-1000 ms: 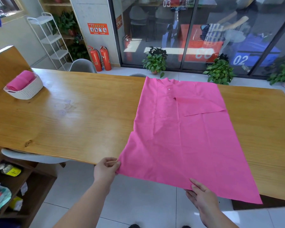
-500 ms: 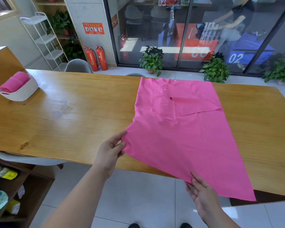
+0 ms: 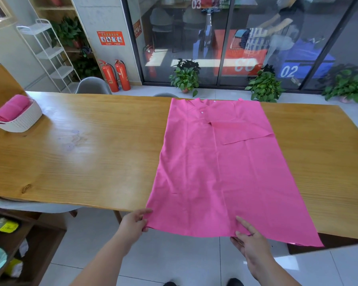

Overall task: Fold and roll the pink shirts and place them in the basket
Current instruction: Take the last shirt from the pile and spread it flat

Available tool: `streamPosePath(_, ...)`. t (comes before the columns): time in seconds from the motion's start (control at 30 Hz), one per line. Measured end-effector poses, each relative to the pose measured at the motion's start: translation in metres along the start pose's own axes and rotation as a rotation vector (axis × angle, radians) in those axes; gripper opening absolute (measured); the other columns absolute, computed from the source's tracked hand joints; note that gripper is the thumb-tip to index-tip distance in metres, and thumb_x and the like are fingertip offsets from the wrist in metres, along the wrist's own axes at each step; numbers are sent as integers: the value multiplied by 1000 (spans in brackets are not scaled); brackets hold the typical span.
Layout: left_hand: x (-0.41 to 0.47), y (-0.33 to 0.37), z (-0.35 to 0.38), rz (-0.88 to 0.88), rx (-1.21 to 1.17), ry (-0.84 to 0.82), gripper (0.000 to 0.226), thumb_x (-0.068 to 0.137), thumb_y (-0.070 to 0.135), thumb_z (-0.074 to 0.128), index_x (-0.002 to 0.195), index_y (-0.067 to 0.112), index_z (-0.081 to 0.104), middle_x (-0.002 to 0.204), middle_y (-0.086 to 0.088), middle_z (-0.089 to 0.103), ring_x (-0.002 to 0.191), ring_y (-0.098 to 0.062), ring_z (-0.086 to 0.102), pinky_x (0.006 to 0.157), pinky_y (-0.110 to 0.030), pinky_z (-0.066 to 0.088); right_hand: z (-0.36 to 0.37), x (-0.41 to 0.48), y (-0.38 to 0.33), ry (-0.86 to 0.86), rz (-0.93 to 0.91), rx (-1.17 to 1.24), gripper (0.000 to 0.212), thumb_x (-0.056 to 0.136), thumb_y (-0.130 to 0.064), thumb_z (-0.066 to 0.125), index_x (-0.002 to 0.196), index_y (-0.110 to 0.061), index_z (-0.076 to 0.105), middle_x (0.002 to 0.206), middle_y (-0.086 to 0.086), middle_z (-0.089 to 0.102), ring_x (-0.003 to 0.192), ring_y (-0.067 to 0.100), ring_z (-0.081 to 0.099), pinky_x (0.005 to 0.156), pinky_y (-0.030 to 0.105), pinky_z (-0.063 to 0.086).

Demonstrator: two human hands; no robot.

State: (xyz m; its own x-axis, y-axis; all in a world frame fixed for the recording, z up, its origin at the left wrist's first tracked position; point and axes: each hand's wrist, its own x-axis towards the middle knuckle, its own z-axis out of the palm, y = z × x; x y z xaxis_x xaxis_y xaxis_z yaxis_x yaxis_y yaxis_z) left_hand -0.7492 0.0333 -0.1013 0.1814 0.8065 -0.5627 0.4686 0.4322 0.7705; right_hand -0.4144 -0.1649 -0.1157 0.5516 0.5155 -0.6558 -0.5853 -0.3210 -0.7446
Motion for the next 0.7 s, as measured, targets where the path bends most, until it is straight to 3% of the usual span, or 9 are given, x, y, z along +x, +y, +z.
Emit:
streamPosePath(0.13, 3, 42, -2, 72, 61, -40, 41, 102, -4, 55, 129, 21, 74, 112, -12, 77, 66, -11, 60, 68, -28, 55, 0, 1, -5, 36, -19, 47, 60, 97, 20, 54, 141, -18, 67, 111, 17, 66, 89, 30, 71, 88, 42, 63)
streamPosePath(0.2, -6, 85, -1, 226, -129, -82, 43, 103, 0, 62, 134, 27, 72, 111, -4, 77, 69, -12, 56, 75, -30, 55, 1, 1, -10, 58, -37, 136, 62, 97, 20, 54, 145, -18, 64, 120, 19, 68, 93, 30, 70, 97, 43, 59)
streamPosePath(0.3, -22, 133, -4, 387, -420, -187, 42, 102, 3, 67, 137, 25, 71, 122, 4, 75, 71, -14, 53, 79, -30, 54, 3, 0, -17, 54, -64, 266, 63, 95, 20, 54, 142, -20, 66, 132, 22, 68, 102, 32, 69, 92, 37, 63)
streamPosePath(0.37, -18, 123, -10, 365, -280, -143, 43, 101, 5, 69, 137, 29, 71, 107, 2, 76, 72, -16, 53, 76, -33, 53, 3, -2, -21, 44, -71, 281, 64, 94, 19, 53, 142, -22, 66, 129, 21, 70, 98, 30, 69, 88, 36, 63)
streamPosePath(0.43, -8, 85, -20, 231, 93, -47, 43, 99, 8, 71, 136, 32, 71, 96, 1, 75, 79, -16, 57, 81, -39, 56, 1, -4, -20, 56, -57, 208, 66, 94, 19, 54, 144, -23, 65, 124, 18, 72, 95, 28, 70, 86, 37, 65)
streamPosePath(0.53, 1, 36, -27, 99, 476, -3, 37, 97, 11, 68, 131, 25, 75, 128, -1, 74, 104, -17, 68, 98, -37, 57, 1, -7, -12, 67, -25, 14, 66, 96, 20, 55, 145, -24, 64, 105, 17, 65, 91, 30, 70, 84, 39, 63)
streamPosePath(0.57, 2, 35, -26, 102, 546, 26, 36, 97, 13, 67, 130, 22, 75, 130, -3, 74, 107, -19, 69, 93, -32, 57, 2, -8, -9, 67, -27, -26, 65, 97, 19, 56, 145, -24, 64, 101, 16, 64, 89, 30, 70, 80, 38, 64)
streamPosePath(0.63, -2, 54, -21, 165, 588, 77, 36, 97, 13, 67, 132, 22, 74, 124, -2, 76, 89, -16, 71, 72, -25, 55, 7, -10, -9, 84, -53, -38, 64, 97, 17, 57, 146, -24, 63, 96, 14, 65, 85, 29, 70, 71, 32, 65)
streamPosePath(0.7, -10, 92, -15, 280, 303, 34, 40, 97, 8, 71, 134, 24, 72, 123, 1, 77, 69, -7, 64, 62, -16, 51, 12, -12, -16, 108, -99, 7, 65, 96, 18, 55, 145, -23, 64, 98, 12, 69, 84, 28, 69, 72, 31, 65)
